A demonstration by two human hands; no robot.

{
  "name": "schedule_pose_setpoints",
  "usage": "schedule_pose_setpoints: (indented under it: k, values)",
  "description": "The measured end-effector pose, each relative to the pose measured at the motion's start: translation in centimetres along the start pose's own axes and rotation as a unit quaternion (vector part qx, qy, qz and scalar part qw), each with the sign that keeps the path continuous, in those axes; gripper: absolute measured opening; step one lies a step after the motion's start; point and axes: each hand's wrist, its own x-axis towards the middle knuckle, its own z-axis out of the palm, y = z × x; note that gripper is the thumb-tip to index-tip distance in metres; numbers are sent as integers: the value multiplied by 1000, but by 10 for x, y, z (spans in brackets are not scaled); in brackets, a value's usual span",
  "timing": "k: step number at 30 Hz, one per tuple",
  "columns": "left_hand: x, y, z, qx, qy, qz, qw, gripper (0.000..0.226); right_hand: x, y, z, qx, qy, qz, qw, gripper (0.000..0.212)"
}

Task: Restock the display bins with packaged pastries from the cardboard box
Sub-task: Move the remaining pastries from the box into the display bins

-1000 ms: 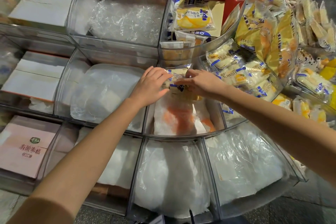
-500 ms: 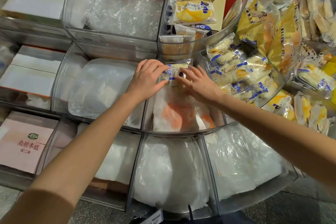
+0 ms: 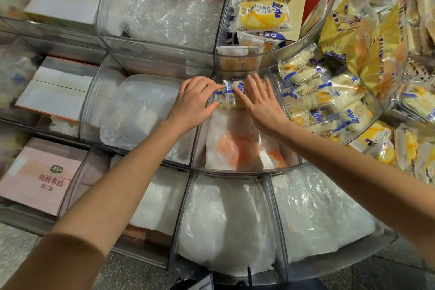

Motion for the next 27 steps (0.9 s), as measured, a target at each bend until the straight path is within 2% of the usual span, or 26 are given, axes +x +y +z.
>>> schedule_pose_setpoints:
  k: [2, 6, 10, 14, 20, 24, 27]
  values:
    - [-3, 2, -2, 0, -6, -3, 1000, 42, -3, -6, 4, 28, -12, 31, 999, 83]
    - [-8, 3, -4, 7, -14, -11, 1000, 43, -2, -3, 3, 96, -39, 33, 994, 76]
    - [-10, 13, -13, 10, -38, -21, 999, 48, -16, -4, -8, 97, -22, 15, 995, 81]
    - [-12, 34, -26, 0, -87, -25, 996, 60, -46, -2, -20, 122, 3, 15, 992, 74]
    - [-26, 71, -38, 42, -117, -1, 992, 67, -104, 9, -41, 94, 21, 16, 995, 68]
    - [-27, 92, -46, 35, -103, 38, 993, 64, -141, 8, -57, 102, 19, 68, 992, 66]
    - [-31, 112, -45, 37, -127, 92, 987, 65, -176, -12, -68, 114, 38, 117, 986, 65]
